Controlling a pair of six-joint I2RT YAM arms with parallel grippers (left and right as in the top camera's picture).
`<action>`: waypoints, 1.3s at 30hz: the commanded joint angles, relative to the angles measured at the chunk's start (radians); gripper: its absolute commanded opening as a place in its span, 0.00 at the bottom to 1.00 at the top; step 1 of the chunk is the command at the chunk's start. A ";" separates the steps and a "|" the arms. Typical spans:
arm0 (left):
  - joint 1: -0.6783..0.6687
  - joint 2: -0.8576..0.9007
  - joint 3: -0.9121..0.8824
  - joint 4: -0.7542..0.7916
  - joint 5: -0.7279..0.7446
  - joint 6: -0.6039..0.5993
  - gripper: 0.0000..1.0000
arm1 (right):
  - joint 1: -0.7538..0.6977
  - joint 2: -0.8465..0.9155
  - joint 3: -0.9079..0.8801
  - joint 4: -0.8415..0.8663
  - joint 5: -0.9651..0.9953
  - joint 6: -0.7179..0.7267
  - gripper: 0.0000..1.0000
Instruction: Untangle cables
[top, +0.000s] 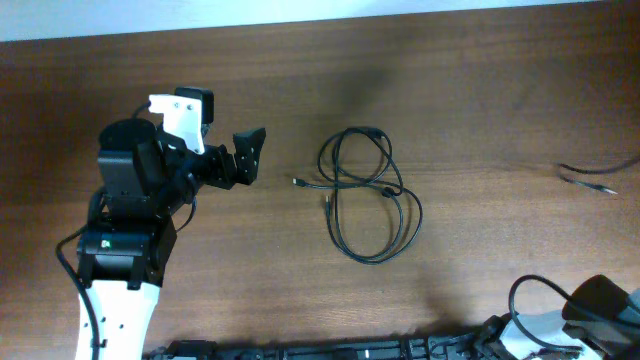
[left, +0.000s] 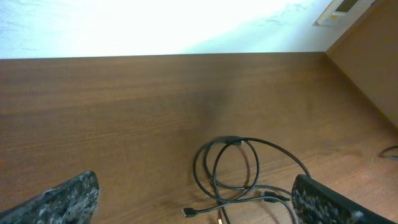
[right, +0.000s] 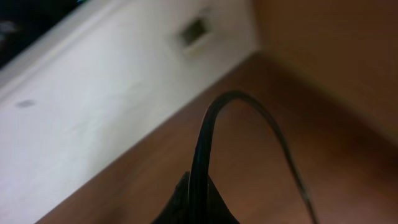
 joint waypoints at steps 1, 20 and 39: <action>0.004 -0.006 0.000 0.002 -0.007 -0.008 0.99 | -0.088 -0.019 0.010 -0.001 0.083 -0.024 0.04; 0.004 -0.006 0.000 0.002 -0.007 -0.008 0.99 | -0.352 0.058 0.009 -0.038 0.435 -0.118 0.04; 0.004 -0.006 0.000 0.002 -0.007 -0.008 0.99 | -0.372 0.151 0.009 -0.080 0.428 -0.118 0.39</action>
